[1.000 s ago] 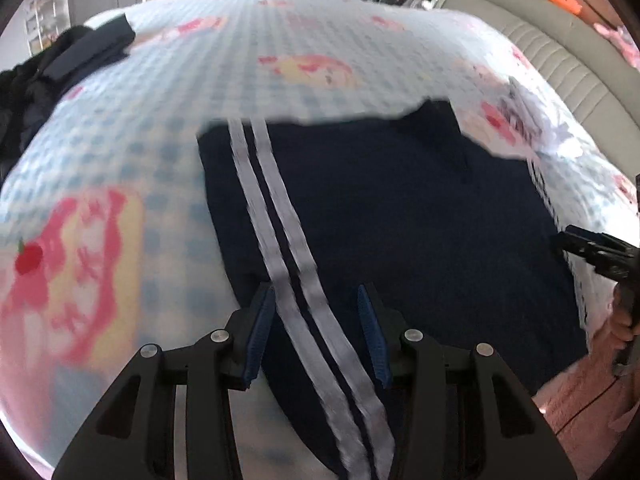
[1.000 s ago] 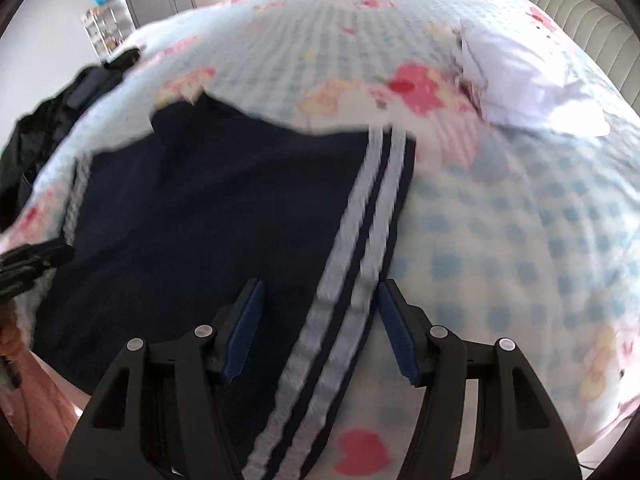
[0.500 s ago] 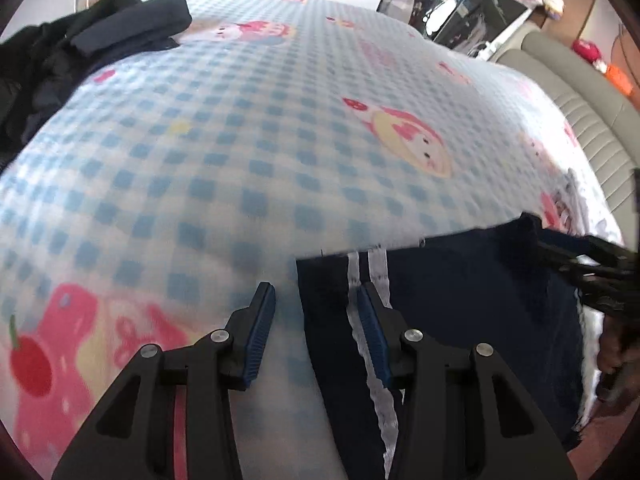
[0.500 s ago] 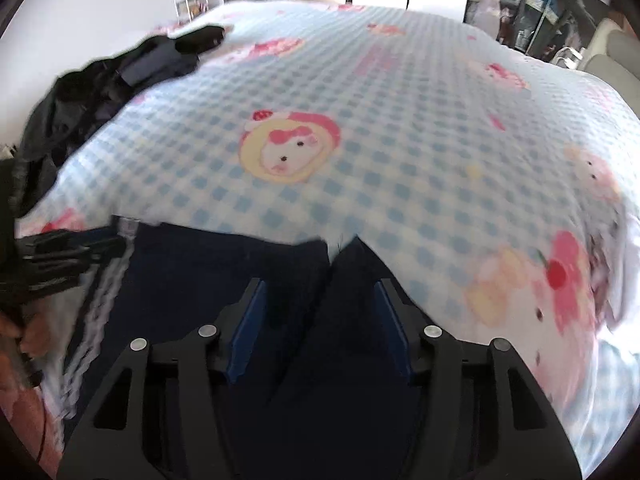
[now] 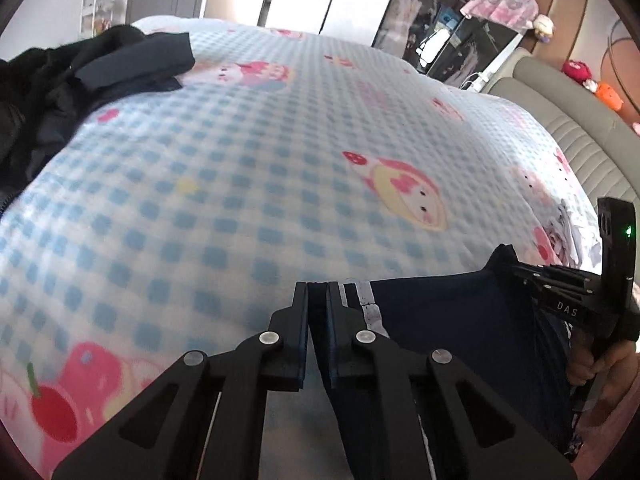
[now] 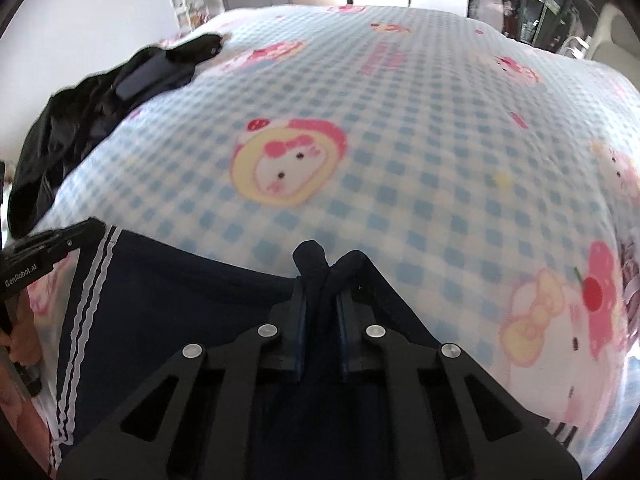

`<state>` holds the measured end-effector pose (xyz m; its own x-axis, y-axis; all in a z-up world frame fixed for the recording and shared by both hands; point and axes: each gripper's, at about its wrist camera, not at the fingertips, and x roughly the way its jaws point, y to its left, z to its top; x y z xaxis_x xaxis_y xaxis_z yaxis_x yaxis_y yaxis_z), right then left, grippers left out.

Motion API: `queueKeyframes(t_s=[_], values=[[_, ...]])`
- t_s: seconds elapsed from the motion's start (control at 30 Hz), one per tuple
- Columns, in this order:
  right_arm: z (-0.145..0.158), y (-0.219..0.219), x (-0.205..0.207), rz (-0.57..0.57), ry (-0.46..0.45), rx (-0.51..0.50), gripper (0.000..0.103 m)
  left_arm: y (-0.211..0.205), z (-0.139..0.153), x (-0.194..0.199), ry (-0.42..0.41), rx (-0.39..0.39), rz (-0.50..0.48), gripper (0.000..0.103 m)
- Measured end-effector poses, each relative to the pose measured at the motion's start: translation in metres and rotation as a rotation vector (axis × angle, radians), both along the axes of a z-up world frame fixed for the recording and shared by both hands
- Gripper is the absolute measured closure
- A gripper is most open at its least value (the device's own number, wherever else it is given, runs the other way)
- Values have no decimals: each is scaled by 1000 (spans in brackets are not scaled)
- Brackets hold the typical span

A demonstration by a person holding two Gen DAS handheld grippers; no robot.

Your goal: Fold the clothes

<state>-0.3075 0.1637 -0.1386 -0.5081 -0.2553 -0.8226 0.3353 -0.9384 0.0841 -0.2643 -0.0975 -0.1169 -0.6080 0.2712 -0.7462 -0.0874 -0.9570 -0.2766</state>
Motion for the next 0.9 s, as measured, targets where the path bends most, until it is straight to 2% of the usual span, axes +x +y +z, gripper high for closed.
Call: queueKeyframes(t_s=[0.03, 0.07, 0.1, 0.13, 0.2, 0.23, 0.27, 0.33, 0.4, 0.47, 0.5, 0.57, 0.6, 0.67, 0.73, 0.8, 0.9], values=[[-4, 2, -3, -14, -6, -10, 89, 0, -5, -5, -24, -2, -1, 90], [-6, 7, -6, -31, -33, -42, 78, 2, -15, -12, -81, -18, -8, 90], [-9, 12, -8, -47, -59, -75, 77, 4, -23, -16, -140, -43, -6, 88], [-11, 18, -11, -64, -86, -108, 75, 5, -23, -16, -146, -48, -5, 86], [-2, 31, -8, -85, -92, -167, 68, 8, -3, -7, -86, -96, 19, 74], [9, 38, -3, -91, -77, -195, 60, 11, 8, -2, -48, -115, 21, 65], [19, 46, 2, -97, -63, -222, 56, 14, 19, 3, -10, -133, 23, 64], [40, 65, 16, -104, -30, -251, 55, 33, 38, 9, 25, -109, -102, 64], [49, 77, 27, -122, -11, -179, 55, 59, 52, 13, 34, -91, -244, 64], [45, 89, 35, -168, 10, -7, 55, 96, 61, 14, 43, -92, -387, 64], [38, 98, 39, -196, 10, 61, 55, 110, 62, 13, 48, -99, -429, 64], [28, 119, 45, -253, -24, 73, 55, 138, 59, 5, 34, -111, -494, 67], [23, 133, 49, -297, -43, 38, 55, 153, 56, 0, 28, -98, -530, 67], [19, 158, 59, -368, -59, -16, 55, 175, 51, -7, 24, -82, -578, 68], [12, 174, 66, -418, -62, -37, 55, 194, 43, -8, 10, -121, -593, 69], [2, 183, 69, -418, -86, -48, 55, 207, 33, -14, 8, -179, -569, 69], [-10, 183, 68, -375, -104, -82, 54, 208, 24, -26, -29, -154, -549, 69]])
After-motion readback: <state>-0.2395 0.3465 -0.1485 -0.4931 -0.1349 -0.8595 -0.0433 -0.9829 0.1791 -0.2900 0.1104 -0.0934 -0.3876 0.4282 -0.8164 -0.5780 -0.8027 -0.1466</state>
